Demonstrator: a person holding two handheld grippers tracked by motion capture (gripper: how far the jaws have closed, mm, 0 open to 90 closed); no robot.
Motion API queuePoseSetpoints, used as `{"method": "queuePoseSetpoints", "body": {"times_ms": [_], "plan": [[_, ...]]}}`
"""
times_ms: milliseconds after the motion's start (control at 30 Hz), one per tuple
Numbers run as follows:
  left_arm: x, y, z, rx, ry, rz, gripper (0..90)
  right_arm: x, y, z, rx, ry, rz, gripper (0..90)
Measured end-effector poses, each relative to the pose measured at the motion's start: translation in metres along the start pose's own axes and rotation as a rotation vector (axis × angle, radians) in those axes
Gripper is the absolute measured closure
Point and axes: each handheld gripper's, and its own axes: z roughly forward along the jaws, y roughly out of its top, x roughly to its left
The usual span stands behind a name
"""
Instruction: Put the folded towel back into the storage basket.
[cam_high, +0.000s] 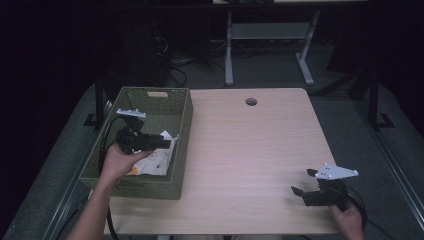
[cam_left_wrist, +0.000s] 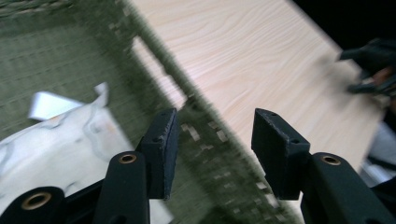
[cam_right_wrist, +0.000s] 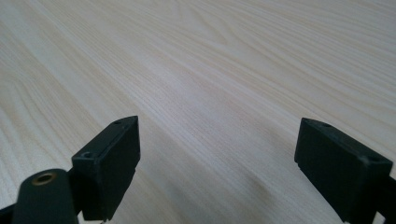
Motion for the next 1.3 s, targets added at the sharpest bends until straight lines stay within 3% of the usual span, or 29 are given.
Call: {"method": "queuePoseSetpoints", "body": {"times_ms": [267,533,833,1300], "plan": [[-0.007,-0.007,0.000,-0.082,-0.088,0.015,51.0,0.001,0.000,-0.001,-0.001,0.003,0.001,13.6],[-0.019,-0.005,0.001,-0.108,-0.125,0.035,50.4,0.001,0.000,-0.001,-0.004,-0.001,-0.008,13.6],[-0.038,0.003,0.012,-0.096,-0.160,0.077,49.7,0.001,0.000,-0.002,-0.009,0.000,-0.010,13.6],[-0.056,0.010,0.026,-0.078,-0.174,0.114,49.1,0.001,0.000,-0.005,-0.020,-0.004,-0.004,13.6]]}}
